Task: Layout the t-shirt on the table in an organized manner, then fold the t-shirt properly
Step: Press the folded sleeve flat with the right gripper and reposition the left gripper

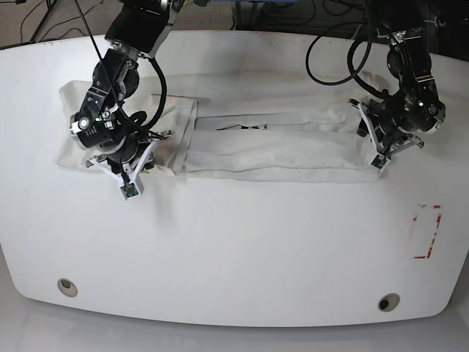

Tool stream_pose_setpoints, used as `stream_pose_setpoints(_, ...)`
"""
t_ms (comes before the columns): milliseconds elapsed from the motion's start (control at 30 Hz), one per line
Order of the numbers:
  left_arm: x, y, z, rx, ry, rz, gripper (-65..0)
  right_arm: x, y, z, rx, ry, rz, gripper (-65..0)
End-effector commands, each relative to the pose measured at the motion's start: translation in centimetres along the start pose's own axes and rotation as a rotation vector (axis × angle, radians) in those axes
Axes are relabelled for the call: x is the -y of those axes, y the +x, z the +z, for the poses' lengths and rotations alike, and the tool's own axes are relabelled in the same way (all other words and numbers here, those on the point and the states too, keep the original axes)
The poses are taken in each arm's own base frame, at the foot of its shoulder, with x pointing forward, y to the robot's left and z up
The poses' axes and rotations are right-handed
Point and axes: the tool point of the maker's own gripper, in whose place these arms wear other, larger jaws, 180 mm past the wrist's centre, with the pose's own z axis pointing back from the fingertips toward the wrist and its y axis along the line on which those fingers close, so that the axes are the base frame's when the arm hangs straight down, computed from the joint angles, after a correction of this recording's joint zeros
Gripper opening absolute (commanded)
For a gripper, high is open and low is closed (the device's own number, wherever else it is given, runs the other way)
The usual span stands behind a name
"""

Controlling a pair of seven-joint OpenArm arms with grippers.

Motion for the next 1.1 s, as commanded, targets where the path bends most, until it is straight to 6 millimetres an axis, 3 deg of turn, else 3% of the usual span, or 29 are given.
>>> stream_pose_setpoints(0,-0.7,1.3,0.6,0.042,0.020,-0.012,-47.1,-0.2,0.0,-0.9,-0.005,0.024,-0.012,-54.7)
stream_pose_setpoints(367,-0.7,1.3,0.6,0.042,0.020,-0.012,-47.1,-2.7,-1.6,-5.9,-0.012,0.170,-0.101,-54.7)
stream_pose_setpoints(567,-0.8,1.3,0.6,0.041,0.021,-0.013,-47.1,-3.4,-1.4,-7.1,0.010,0.208,-0.129,-54.9)
stream_pose_setpoints(800,-0.8,1.3,0.6,0.041,0.021,-0.013,-47.1,-1.9,1.4,-5.1,0.062,0.149,-0.086,-54.9)
stream_pose_setpoints(1067,-0.8,1.4,0.7,0.043,0.022,-0.013,-47.1,1.7,5.0,0.3,0.102,-0.025,0.012,-54.9)
